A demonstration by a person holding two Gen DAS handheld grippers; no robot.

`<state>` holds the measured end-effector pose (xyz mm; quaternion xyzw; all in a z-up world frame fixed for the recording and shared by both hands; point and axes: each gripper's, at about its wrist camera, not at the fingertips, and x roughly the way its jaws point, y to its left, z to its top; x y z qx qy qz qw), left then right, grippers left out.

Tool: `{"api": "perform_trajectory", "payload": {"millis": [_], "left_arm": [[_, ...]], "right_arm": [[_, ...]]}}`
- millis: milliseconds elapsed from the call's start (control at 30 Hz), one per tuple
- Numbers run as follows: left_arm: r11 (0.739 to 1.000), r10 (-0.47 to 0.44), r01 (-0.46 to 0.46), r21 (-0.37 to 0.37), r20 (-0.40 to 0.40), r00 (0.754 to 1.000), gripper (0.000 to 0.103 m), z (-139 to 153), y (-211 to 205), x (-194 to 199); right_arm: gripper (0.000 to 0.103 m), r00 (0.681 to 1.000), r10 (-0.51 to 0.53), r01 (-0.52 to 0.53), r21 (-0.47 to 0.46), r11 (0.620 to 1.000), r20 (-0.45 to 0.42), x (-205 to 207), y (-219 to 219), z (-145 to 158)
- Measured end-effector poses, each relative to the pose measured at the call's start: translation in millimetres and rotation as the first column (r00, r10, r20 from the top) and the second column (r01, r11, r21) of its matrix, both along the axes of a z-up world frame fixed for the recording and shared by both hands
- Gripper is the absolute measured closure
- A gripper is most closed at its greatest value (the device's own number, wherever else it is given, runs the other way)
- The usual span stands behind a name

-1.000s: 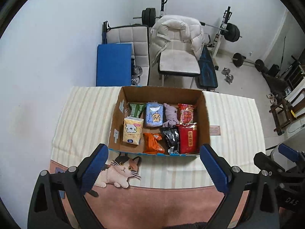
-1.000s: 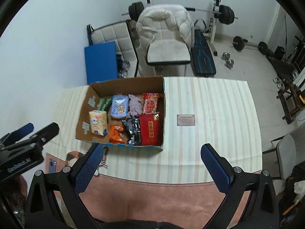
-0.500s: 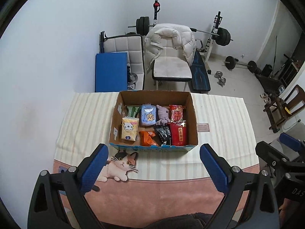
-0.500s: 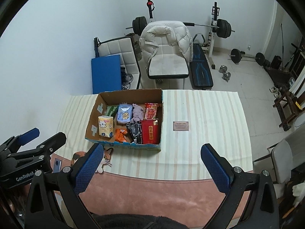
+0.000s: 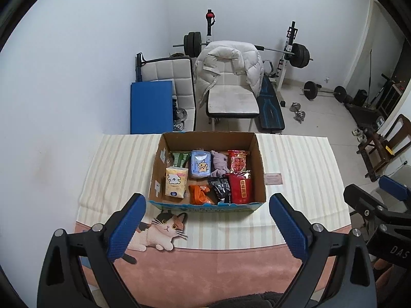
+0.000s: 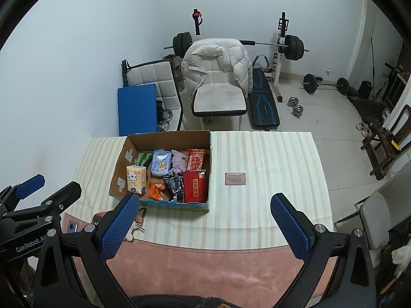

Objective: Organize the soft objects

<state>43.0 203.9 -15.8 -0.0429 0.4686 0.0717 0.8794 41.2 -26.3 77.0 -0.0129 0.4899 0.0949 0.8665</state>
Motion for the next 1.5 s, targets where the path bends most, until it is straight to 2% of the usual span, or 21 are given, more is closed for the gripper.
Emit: {"api": "perform_trajectory", "payload": {"millis": [533,1500], "left_arm": [[0.999,0.037,-0.037,0.012,0.024,0.999,0.004,0.5,3.0,-1.2],[0.999,0.04,-0.04,0.013,0.021,0.999,0.004,8.0,0.3,-4.9]], "right_arm": [[0.0,1.0,-0.02,0.021,-0.039,0.999,0.015,4.8,-2.3,-4.0],[0.0,0.998,-0.044,0.047,-0.067,0.997,0.039,-8.3,-6.0,-5.4]]}}
